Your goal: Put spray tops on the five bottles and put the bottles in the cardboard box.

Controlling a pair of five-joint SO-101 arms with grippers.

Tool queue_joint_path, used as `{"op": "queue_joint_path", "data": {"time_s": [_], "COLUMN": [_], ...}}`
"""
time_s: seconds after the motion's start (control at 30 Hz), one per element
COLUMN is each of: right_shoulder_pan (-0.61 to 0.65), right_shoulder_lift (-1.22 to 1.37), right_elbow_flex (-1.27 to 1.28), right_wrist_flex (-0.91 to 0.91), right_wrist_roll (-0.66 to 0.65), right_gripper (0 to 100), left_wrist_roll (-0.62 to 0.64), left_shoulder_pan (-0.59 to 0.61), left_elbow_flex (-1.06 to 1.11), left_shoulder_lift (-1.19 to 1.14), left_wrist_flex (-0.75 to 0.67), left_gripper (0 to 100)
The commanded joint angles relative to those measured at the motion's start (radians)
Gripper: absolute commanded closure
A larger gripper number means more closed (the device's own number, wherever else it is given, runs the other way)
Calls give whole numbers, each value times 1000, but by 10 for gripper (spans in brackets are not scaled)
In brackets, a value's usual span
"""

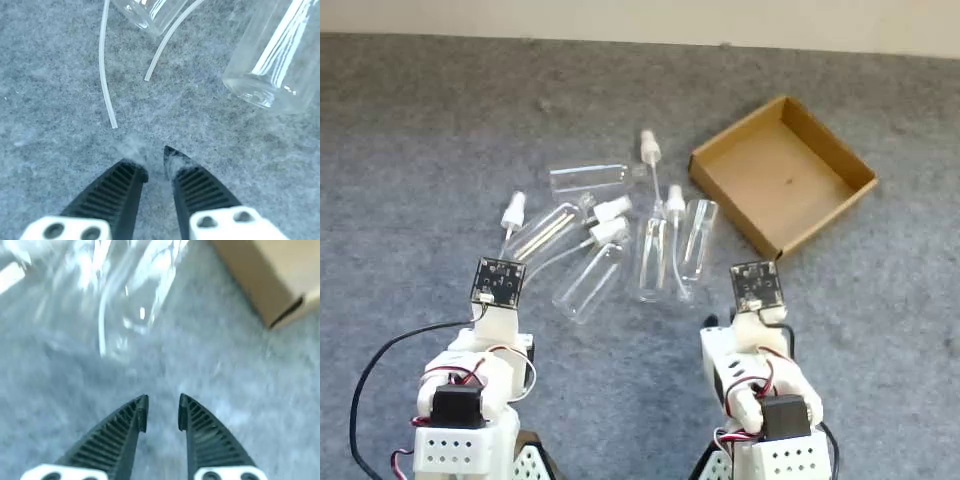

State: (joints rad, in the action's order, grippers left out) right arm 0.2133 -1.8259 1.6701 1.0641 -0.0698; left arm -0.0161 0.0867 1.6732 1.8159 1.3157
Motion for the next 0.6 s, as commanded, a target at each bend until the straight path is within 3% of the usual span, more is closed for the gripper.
{"op": "queue_joint_path", "data": {"time_s": [0.0, 0.27, 0.57], "right_shoulder_pan": [8, 2, 4], "right_shoulder_lift": [-12, -13, -13], "right_elbow_flex": [101, 84, -142], "right_wrist_flex": [-71, -77, -163], "right_wrist_roll": [-2, -2, -3], "right_gripper": [908, 907, 907], "left_wrist_roll": [-11, -11, -11], "left_shoulder_pan": [-10, -10, -10], "left_elbow_flex": [21, 21, 21], "left_shoulder_lift": [5, 5, 5], "left_wrist_flex": [5, 5, 5], "left_gripper": [994, 994, 994]}}
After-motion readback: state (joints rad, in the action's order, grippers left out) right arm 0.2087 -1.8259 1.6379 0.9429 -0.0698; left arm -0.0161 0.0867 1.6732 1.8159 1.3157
